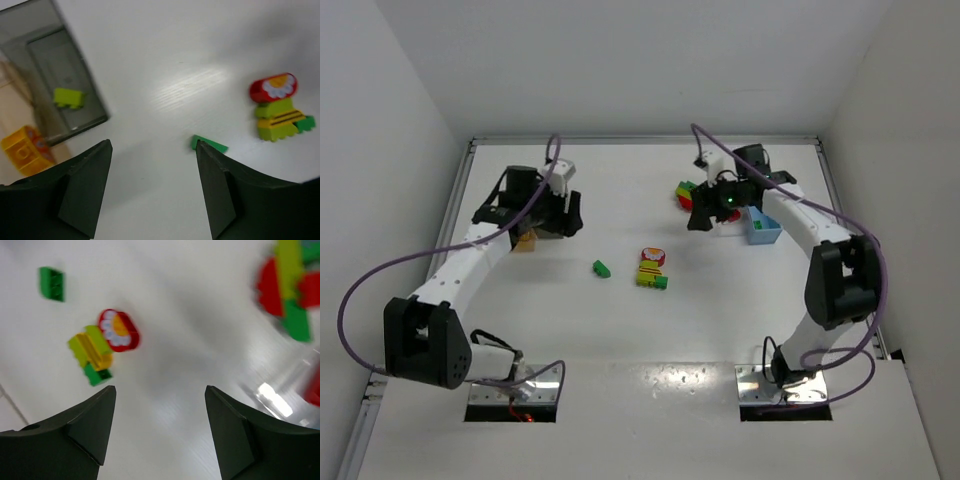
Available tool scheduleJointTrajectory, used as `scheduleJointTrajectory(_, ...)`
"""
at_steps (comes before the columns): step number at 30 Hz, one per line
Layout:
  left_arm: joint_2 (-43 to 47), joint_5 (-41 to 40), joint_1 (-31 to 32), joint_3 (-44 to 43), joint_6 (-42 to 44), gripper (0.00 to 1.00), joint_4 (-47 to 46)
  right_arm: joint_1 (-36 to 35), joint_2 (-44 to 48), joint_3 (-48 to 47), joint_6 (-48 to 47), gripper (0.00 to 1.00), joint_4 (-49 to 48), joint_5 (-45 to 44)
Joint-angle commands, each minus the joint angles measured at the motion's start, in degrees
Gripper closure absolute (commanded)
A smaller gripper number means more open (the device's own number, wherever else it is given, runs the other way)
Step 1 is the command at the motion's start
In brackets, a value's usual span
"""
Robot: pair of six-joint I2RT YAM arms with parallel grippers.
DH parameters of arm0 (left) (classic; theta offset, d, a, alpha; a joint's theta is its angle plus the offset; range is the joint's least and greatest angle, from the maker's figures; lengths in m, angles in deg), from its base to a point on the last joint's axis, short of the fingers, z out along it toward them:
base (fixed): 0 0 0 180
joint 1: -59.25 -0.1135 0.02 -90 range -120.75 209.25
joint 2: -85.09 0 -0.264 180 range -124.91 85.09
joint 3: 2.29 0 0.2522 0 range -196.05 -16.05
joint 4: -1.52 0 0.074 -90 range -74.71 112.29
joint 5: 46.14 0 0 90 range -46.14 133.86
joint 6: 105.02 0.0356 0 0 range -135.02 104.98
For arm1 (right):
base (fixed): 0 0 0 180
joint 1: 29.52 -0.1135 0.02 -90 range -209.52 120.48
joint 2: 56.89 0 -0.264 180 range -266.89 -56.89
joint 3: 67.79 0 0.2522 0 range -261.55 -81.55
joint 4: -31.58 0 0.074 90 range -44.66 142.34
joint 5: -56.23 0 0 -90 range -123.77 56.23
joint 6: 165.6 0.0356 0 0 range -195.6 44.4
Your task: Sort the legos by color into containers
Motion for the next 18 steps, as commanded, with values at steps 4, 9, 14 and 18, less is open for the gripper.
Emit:
scheduleJointTrajectory(4, 2.27, -5.44, -13.47, 1.85, -10.43, 0.25, -4.1, -18.29, -1.41, -3.75, -2.37, 0.3, -3.38, 0.57)
scheduleJointTrajectory(9, 2.89, -8.15, -22.09, -0.07, -12.82, 0.24, -4.11, -27.2, -12.03, -12.71, 3.77, 0.31, -7.96, -5.33)
scheduleJointTrajectory(14, 4.64, -8.16, -28.6, -0.61, -11.32, 0.24, -3.4, -32.21, -19.96, -20.19, 5.72, 0.31, -7.96, -10.52)
scheduleJointTrajectory(18, 6.05, -8.16, -30.54, 0.01, -9.48, 0.24, -3.4, -33.54, -23.57, -21.25, 7.74, 0.34, -7.43, -13.42)
